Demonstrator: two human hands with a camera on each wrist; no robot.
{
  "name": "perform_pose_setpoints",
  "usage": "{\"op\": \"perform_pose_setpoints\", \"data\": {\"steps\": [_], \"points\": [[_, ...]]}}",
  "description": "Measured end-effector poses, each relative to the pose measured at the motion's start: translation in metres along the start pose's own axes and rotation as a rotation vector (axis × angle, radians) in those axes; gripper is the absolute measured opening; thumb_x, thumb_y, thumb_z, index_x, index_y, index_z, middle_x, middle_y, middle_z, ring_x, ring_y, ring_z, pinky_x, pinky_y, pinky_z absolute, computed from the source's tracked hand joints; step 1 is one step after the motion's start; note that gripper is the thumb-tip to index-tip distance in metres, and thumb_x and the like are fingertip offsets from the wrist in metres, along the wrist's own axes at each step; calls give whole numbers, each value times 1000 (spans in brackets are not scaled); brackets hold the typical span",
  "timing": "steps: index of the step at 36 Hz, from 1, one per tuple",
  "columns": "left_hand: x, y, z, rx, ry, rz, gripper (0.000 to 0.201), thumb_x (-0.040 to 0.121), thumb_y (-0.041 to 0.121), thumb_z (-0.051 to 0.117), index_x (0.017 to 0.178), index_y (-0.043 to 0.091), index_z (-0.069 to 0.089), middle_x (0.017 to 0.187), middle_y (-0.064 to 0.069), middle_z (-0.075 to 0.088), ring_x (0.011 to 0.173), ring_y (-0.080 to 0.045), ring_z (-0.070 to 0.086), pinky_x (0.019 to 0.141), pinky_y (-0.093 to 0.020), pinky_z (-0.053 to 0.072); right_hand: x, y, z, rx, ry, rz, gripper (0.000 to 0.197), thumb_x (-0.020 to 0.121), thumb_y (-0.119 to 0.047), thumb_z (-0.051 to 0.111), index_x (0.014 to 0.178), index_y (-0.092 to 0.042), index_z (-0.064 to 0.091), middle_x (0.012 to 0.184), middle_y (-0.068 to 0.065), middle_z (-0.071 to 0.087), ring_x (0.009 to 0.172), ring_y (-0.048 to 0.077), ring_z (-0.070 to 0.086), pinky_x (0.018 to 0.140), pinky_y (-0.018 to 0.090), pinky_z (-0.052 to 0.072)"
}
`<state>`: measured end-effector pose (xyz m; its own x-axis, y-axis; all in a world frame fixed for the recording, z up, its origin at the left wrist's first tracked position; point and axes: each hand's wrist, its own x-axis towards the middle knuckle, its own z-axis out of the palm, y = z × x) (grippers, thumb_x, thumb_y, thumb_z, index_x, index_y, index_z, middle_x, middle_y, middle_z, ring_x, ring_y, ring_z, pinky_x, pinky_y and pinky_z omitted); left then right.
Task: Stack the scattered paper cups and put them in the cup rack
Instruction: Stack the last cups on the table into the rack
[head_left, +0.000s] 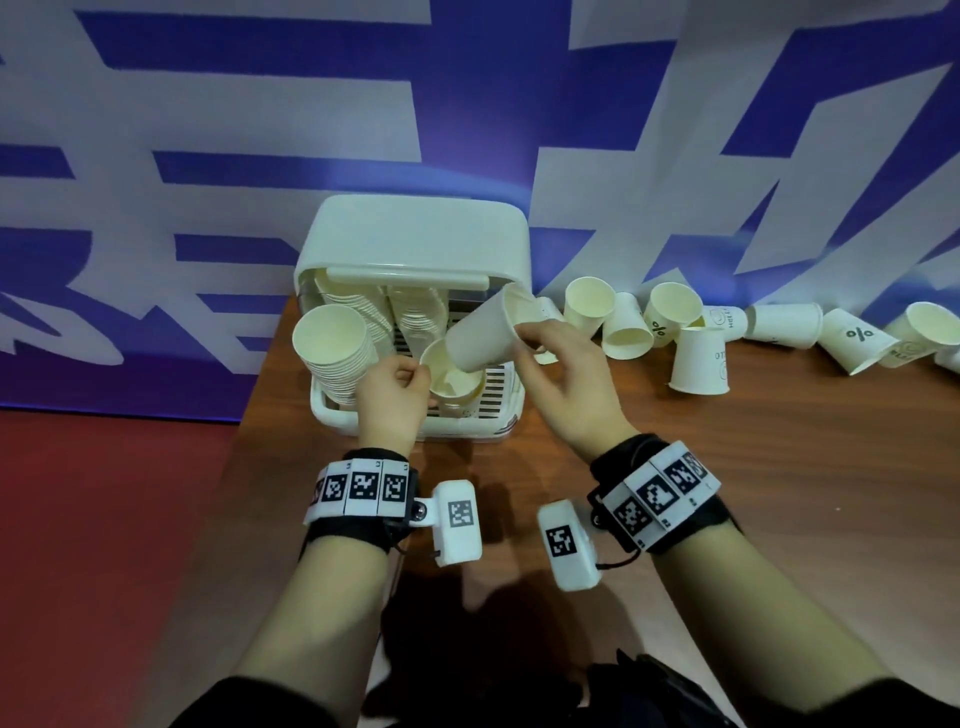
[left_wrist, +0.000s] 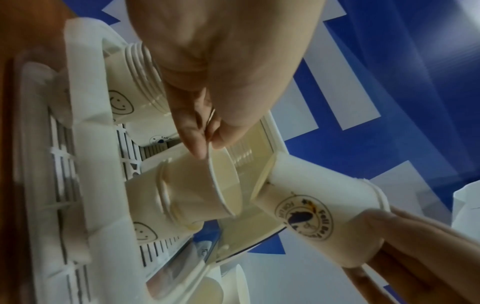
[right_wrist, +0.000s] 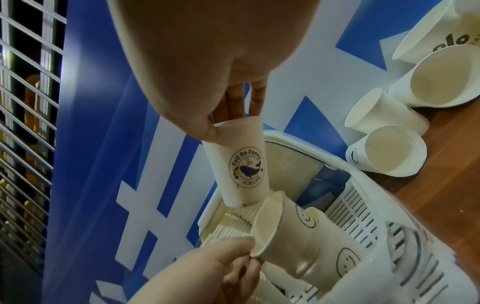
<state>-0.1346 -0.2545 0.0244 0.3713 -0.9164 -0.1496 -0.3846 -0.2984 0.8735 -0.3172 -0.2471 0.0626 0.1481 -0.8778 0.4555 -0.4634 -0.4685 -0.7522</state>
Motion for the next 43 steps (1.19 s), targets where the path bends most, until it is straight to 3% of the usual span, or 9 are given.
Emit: {"op": "perform_pose_setpoints", "data": {"steps": [7,12,16,21,25,30,34,37,43], "points": [[12,-20,5,-8,-34,-44,22,86,17,64,70,31,57,80,-5,69,77,-31,69,81,-49,56,-2,15,24,-116,-134,-108,17,90,-11,57,98,-2,68,87,9,65,83,24,58,73,37,46],[19,-31,9,-33,-47,-60,20,86,15,63,71,29,61,77,-4,68,78,-32,68,78,-50,57,1,21,34,-278,-274,-157,17,88,-9,58,101,-6,69,85,9,65,80,31,60,72,39,45],[22,-37,11,-14,-82,-40,7,87,18,63,81,20,67,82,-8,69,81,-31,68,79,-49,57,2,24,39,-394,-338,-216,29,90,-20,45,101,-11,70,83,6,64,80,32,60,78,34,33],[19,-37,9,-23,-98,-21,15,89,16,61,76,24,64,80,-7,69,81,-29,68,80,-50,56,2,27,48,-373,-439,-203,35,88,-20,40,100,-11,71,84,7,64,80,34,59,74,40,43],[16,-37,7,-55,-96,5,25,94,16,51,72,24,60,78,-16,68,78,-33,67,78,-51,56,-1,36,57,-358,-469,-171,24,87,-12,51,99,-9,72,91,11,65,84,36,60,75,43,49],[12,-31,6,-189,-92,-32,20,101,18,44,91,12,60,75,-6,63,63,-14,63,60,-26,55,-8,39,61,-312,-462,-122,24,89,-14,53,99,-5,72,128,26,53,116,44,51,96,47,43],[12,-36,7,-167,-100,7,19,97,22,52,81,29,58,77,0,65,75,-22,67,73,-38,57,-10,44,62,-252,-492,-33,20,91,-10,56,101,-2,72,146,30,31,134,42,35,107,36,27],[13,-41,8,-124,-102,7,17,94,25,56,81,35,58,84,-4,67,82,-24,68,81,-46,56,-13,46,62,-206,-523,70,21,93,-11,56,106,-2,71,151,28,22,135,38,34,109,34,27],[17,-55,13,-75,-106,22,4,90,24,59,94,23,61,97,-10,67,88,-27,67,84,-52,54,-18,51,67,-177,-499,146,21,93,-11,57,108,-4,71,149,24,30,139,37,29,115,37,22]]}}
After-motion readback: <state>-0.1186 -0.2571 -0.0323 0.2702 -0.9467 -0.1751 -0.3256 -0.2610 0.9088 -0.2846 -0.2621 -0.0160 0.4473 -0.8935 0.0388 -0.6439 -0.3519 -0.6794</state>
